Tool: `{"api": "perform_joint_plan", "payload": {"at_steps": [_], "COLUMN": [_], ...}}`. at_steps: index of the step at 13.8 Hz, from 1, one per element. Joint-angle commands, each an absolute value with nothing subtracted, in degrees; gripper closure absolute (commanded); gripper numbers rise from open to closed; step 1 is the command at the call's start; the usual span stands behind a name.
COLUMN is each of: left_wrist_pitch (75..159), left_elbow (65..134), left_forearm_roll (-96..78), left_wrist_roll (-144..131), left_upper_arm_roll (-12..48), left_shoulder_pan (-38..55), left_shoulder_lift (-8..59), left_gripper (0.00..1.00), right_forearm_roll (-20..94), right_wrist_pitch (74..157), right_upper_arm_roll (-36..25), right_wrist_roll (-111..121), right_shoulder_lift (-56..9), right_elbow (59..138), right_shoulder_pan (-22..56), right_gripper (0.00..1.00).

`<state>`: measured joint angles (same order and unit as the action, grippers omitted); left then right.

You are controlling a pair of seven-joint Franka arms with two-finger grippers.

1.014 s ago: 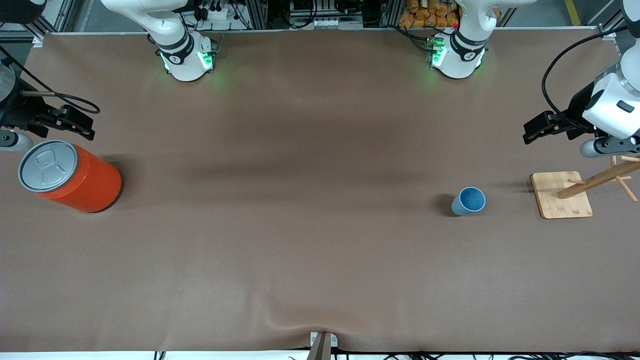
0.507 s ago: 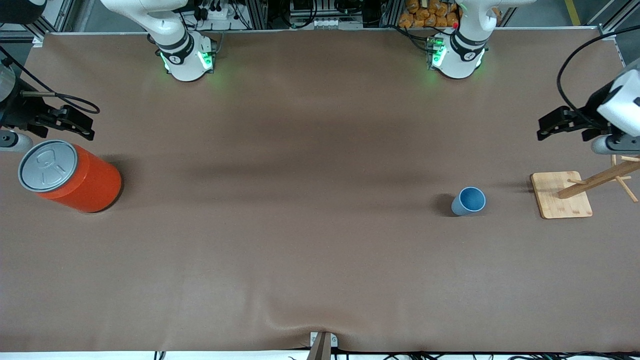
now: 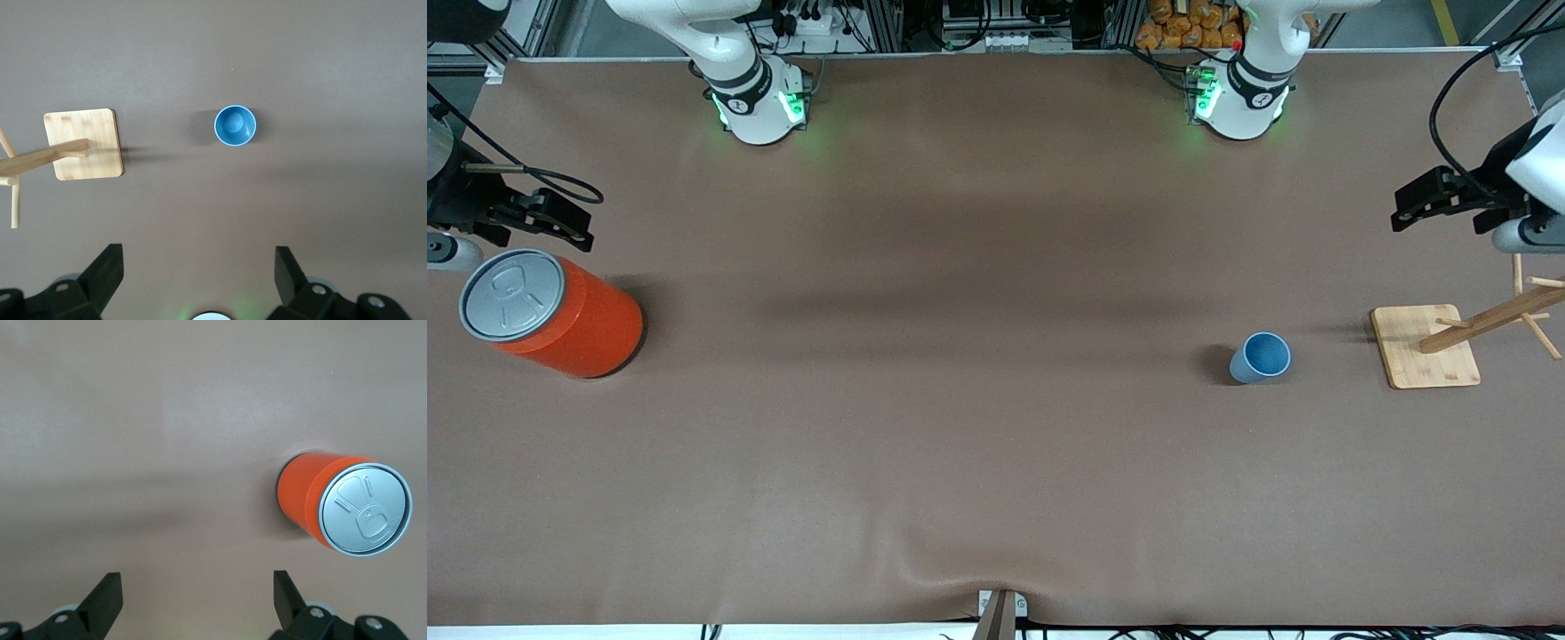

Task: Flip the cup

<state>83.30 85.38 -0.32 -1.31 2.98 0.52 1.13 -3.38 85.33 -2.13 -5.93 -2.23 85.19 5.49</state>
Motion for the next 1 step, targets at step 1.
{"api": "perform_joint_plan", "payload": {"at_steps": [1], "left_wrist_pitch": [81.8], "left_elbow": [84.1], "left_forearm_roll": [-0.3], "left_wrist_roll": [-1.1], "left_upper_arm_roll": [3.0], "left_shoulder_pan": [0.6], "left_shoulder_lift": [1.0], "left_gripper": [0.00], "right_forearm_roll": [-4.0], "right_wrist_pitch": [85.2], "right_upper_arm_roll": [-2.3], "right_wrist_roll": [-6.4], "right_shoulder_lift": [-3.0], "right_elbow": [83.9], "right_shoulder_pan": [5.8], "right_gripper": [0.00]}}
